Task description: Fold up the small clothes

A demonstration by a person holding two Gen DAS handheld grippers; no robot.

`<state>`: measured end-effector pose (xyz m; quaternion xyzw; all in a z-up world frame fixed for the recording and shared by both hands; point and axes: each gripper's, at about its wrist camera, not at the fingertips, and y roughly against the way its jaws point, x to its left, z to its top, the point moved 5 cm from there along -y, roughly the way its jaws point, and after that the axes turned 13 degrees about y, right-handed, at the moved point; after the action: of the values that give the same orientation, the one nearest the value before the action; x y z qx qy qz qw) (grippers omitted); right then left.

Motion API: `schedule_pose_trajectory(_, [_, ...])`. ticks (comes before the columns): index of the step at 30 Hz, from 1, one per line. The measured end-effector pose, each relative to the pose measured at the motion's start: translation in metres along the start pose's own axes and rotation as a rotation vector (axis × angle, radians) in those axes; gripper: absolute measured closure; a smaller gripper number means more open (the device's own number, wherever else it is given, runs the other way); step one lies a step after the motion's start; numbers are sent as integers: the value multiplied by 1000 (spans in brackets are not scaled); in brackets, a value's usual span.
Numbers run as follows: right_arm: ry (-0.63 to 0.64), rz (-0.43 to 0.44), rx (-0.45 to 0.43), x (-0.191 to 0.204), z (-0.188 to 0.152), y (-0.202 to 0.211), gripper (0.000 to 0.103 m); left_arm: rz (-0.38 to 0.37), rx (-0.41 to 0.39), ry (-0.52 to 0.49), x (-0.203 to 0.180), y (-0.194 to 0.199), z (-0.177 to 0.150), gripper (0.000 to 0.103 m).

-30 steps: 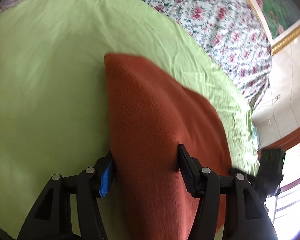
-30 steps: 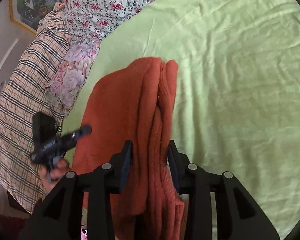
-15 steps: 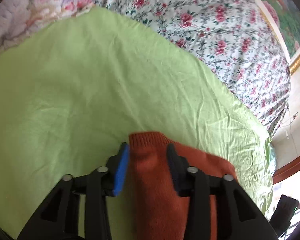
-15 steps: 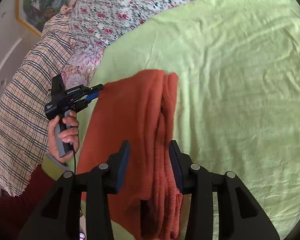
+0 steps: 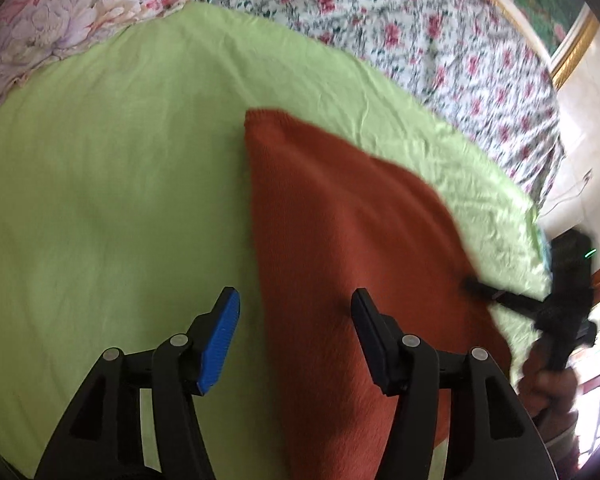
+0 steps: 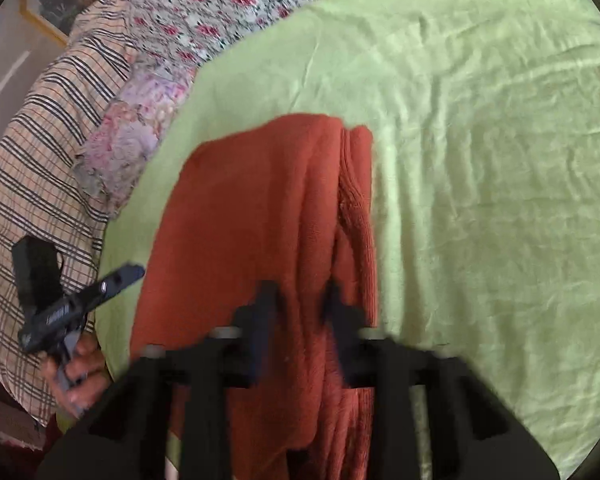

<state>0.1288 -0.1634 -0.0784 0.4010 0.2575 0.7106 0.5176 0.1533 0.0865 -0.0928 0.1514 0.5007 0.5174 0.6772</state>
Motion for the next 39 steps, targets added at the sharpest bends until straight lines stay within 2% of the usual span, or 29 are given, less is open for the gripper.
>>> schedule_pose_trajectory(1, [-1,11,-16,4,2,6,93,-3,6,-4,-1,1,-4,44])
schedule_pose_trajectory(3, [31,44,-112,23,9,40,93,1,12,-20,-3,5,-14,44])
schedule_pose_trajectory(5, [78,4,-156,35,6,65,93,4,23,-31,-4,6,-23,45])
schedule_pose_trajectory(8, [75,-62,-114,24,-7,63,93,36,44,-46,-3,-2,-36,44])
schedule_pose_trajectory(13, [-20,-79,-29,-6,-27,22,93,38,57,7,12,-8,-44,44])
schedule_pose_trajectory(17, [-32,-104,-10,-12,-31,5,93,72,41,-20,8,-7,-48,43])
schedule_pose_trajectory(19, [-51,-108,-20,-14,-31,9,90,82,41,-15,7,-6,-47,43])
schedule_pose_trajectory(21, [-64,-103,-27,-12,-33,17,81,70,41,2,5,-4,-43,44])
schedule_pose_trajectory(26, [-70,-80,-79,7,-44,54,78,65,31,2,1,6,-48,46])
schedule_pose_trajectory(27, [-65,-71,-82,9,-48,61,71,60,29,6,2,9,-50,46])
schedule_pose_trajectory(29, [-46,-54,-70,21,-56,66,61,36,24,13,2,18,-56,46])
schedule_pose_trajectory(32, [-20,-24,-44,34,-76,69,61,29,32,-3,3,25,-66,46])
schedule_pose_trajectory(33, [-9,-29,-21,37,-84,66,67,36,38,-15,4,25,-69,46])
schedule_pose_trajectory(35, [28,-66,19,38,-92,58,91,49,56,-29,5,24,-77,46])
schedule_pose_trajectory(36, [36,-77,26,39,-94,58,95,55,66,-33,5,24,-82,46])
schedule_pose_trajectory(39, [46,-74,-28,43,-91,75,98,90,89,-54,11,20,-97,45])
